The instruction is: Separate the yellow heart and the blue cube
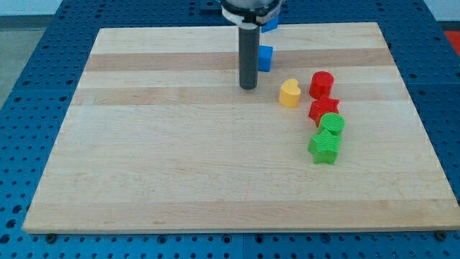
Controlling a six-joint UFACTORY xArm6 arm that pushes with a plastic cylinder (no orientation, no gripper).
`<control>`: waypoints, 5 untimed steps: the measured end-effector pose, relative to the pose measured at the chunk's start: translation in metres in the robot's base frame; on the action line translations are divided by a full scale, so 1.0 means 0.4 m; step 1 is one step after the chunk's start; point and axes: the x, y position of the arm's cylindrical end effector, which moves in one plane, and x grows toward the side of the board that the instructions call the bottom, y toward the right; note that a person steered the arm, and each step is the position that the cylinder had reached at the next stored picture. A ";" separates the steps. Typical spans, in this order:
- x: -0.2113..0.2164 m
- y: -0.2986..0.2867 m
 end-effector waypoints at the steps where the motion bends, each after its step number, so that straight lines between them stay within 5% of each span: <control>1: -0.072 0.075; 3: -0.166 0.095; 4: -0.059 -0.091; 5: -0.088 -0.125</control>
